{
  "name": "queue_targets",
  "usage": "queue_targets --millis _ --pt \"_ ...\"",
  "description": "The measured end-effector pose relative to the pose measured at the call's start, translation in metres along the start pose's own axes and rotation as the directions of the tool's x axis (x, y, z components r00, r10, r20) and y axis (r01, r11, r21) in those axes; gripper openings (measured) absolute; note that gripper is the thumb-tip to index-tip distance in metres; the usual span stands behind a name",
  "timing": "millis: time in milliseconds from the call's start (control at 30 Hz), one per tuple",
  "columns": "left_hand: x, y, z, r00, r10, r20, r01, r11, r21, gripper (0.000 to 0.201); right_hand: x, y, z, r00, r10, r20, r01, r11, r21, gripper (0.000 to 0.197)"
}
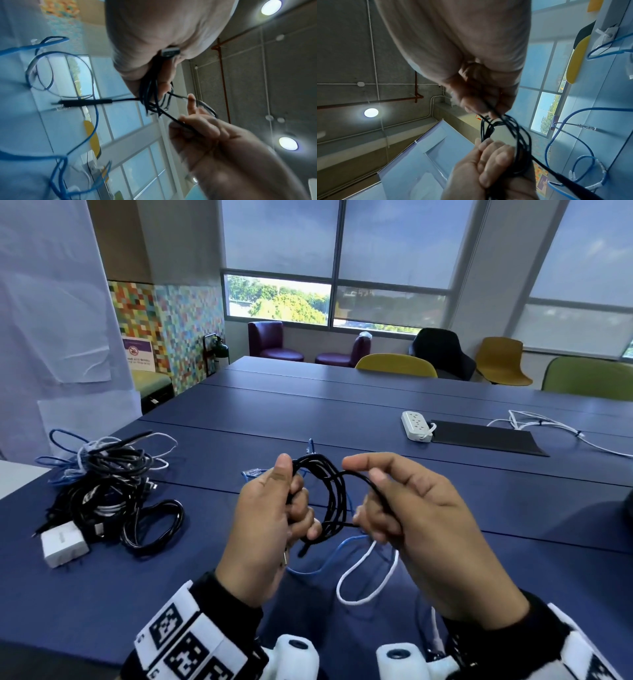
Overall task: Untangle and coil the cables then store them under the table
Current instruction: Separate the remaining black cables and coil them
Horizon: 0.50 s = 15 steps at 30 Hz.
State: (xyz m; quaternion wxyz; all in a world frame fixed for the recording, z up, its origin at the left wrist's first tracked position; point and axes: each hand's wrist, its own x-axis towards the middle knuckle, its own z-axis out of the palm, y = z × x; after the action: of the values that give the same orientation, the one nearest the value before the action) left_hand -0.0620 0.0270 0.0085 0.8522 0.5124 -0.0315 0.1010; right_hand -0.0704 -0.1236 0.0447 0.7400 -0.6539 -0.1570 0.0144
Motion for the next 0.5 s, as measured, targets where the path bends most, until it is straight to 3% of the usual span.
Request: queue_targets --millis 100,167,233,300,333,400,500 --pt "0.003 -0.002 -0.002 0.995 0.099 -0.025 -0.09 0.966 0.242 0.041 0.001 -0.005 -0.003 0.99 0.006 -0.141 0.017 0.986 0.165 0.026" --pt "0.004 -0.005 -0.004 0.989 0.145 -0.031 -0.126 0.929 0.349 0.042 0.001 -0.011 -0.006 0.987 -0.006 -0.161 0.044 0.971 0.235 0.024" --pt "0.005 -0.005 -0.005 0.982 0.182 -0.045 -0.15 0.907 0.393 0.043 0.001 -0.015 -0.01 0.99 -0.043 -0.131 0.066 0.982 0.176 0.024" --pt "0.006 -0.004 -0.006 0.974 0.214 -0.079 -0.167 0.903 0.395 0.044 -0.003 -0.019 -0.015 0.989 -0.137 -0.064 0.127 0.983 -0.135 0.025" --pt "0.007 -0.003 -0.007 0.968 0.226 -0.104 -0.171 0.908 0.383 0.044 -0.004 -0.02 -0.018 0.983 -0.185 -0.02 0.166 0.922 -0.349 0.024" --pt "0.006 -0.001 -0.009 0.959 0.245 -0.142 -0.185 0.921 0.342 0.044 -0.003 -0.018 -0.026 0.972 -0.231 0.04 0.201 0.731 -0.653 0.022" --pt "0.002 0.004 -0.007 0.965 0.215 -0.147 -0.182 0.961 0.21 0.042 0.004 -0.011 -0.032 0.937 -0.343 0.069 0.235 0.471 -0.85 0.018"
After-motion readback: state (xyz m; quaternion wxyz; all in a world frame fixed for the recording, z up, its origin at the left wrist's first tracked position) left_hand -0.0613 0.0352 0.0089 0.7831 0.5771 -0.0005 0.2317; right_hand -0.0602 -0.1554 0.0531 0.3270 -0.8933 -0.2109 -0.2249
